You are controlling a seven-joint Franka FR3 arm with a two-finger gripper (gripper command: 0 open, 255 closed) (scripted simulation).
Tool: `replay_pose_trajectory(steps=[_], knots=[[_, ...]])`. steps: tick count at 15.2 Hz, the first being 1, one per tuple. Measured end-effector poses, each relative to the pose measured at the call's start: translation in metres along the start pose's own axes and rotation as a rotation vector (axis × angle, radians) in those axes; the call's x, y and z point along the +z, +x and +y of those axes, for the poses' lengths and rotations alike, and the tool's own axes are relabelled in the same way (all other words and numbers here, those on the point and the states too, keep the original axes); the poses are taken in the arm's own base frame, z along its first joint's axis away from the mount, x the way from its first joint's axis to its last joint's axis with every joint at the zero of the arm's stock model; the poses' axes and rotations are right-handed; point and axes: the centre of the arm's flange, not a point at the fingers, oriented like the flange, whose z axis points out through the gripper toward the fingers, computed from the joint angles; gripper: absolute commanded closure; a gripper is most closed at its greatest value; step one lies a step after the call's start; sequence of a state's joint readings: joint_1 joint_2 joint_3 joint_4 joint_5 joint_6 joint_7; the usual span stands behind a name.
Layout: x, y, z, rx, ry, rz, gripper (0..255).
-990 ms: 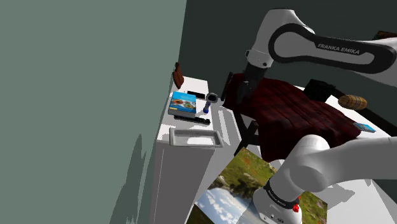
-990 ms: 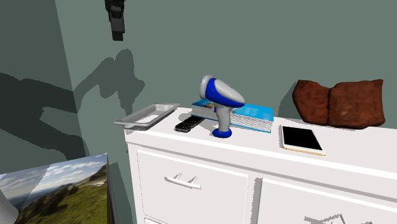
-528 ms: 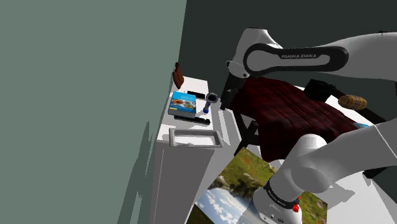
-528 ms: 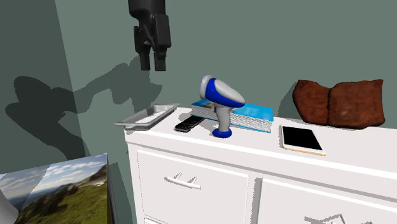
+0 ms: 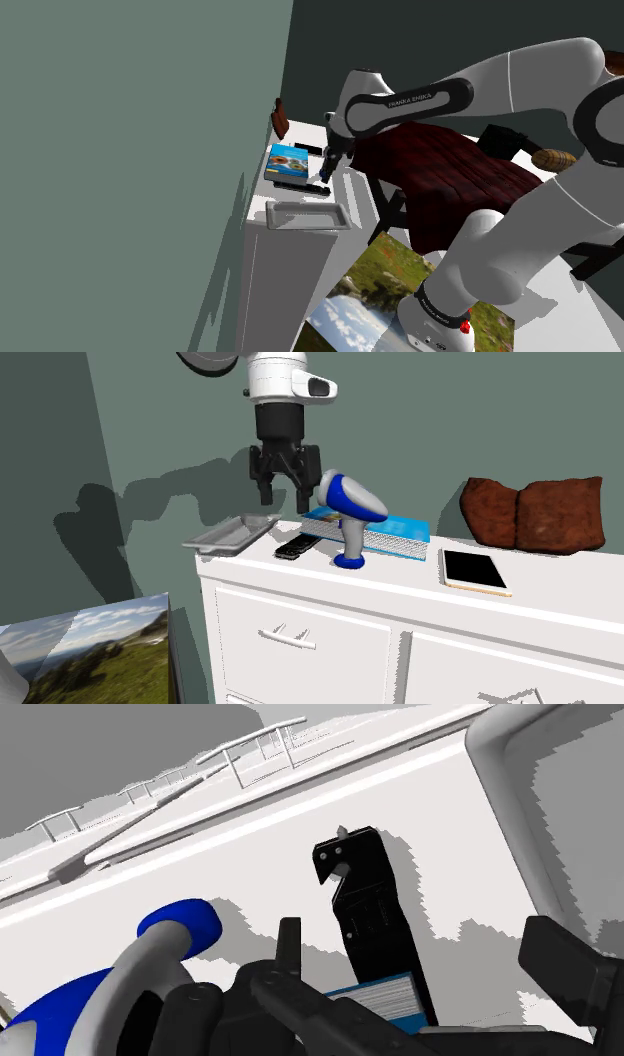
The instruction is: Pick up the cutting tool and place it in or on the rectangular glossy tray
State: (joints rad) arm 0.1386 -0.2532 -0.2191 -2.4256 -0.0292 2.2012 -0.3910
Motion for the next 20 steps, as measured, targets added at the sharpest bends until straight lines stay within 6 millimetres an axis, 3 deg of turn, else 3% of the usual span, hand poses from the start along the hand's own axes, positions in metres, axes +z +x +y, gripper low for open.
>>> replay_pose_trajectory(steps=[4,10,17,18,20], knots=[[0.029,0.024,0.003,-0.075,0.008,0.008,0],[0.063,0.027,0.004,-0.084,0.008,0.009,0],[0.071,0.027,0.004,-0.084,0.008,0.009,0],[0.071,0.027,0.004,-0.084,0.008,0.009,255],[0.071,0.027,0.004,-0.084,0.008,0.009,255]])
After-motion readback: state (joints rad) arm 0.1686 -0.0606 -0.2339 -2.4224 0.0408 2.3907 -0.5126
